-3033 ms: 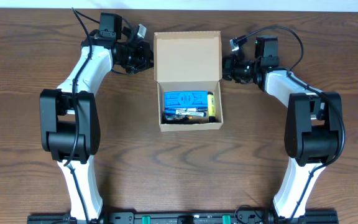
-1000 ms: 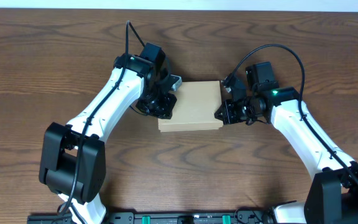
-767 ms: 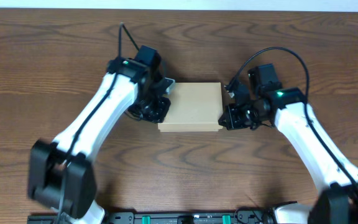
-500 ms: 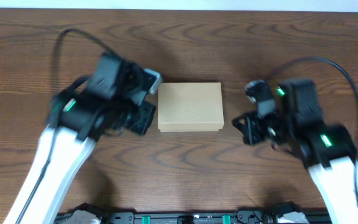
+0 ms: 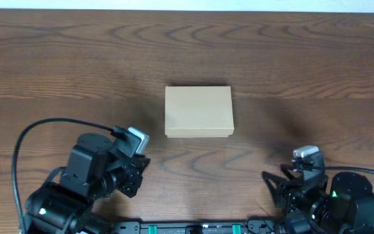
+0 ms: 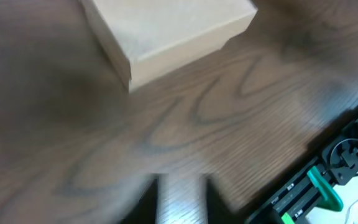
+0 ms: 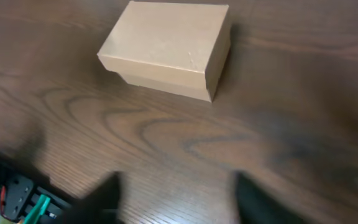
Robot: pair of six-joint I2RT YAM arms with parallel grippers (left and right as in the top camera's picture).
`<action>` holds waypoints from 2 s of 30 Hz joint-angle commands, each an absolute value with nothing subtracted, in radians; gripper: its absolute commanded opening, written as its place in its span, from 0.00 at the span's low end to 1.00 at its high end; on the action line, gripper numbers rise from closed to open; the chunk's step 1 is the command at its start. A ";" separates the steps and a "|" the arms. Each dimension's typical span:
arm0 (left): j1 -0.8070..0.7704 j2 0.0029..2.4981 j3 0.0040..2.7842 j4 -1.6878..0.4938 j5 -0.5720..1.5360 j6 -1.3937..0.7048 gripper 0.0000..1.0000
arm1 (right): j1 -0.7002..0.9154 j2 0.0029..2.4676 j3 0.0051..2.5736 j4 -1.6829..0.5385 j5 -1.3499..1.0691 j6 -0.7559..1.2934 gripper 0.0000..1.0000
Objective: Pack container
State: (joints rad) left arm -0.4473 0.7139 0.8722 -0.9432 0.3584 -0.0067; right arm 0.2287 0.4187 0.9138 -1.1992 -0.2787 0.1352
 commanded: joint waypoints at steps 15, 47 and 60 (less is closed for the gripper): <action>-0.450 0.706 0.856 -0.924 0.347 -0.083 0.95 | 0.237 0.404 0.906 -1.202 -0.262 0.302 0.99; -0.020 0.192 0.381 -0.518 0.197 -0.077 0.95 | 0.237 0.404 0.906 -1.202 -0.262 0.302 0.99; -0.020 0.003 0.143 -0.440 0.239 -0.169 0.95 | 0.237 0.404 0.906 -1.202 -0.262 0.302 0.99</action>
State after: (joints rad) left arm -0.0261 0.0177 0.1722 -0.4549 0.2279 -0.1238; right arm 0.2287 0.4107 0.9066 -1.2007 -0.2684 0.2890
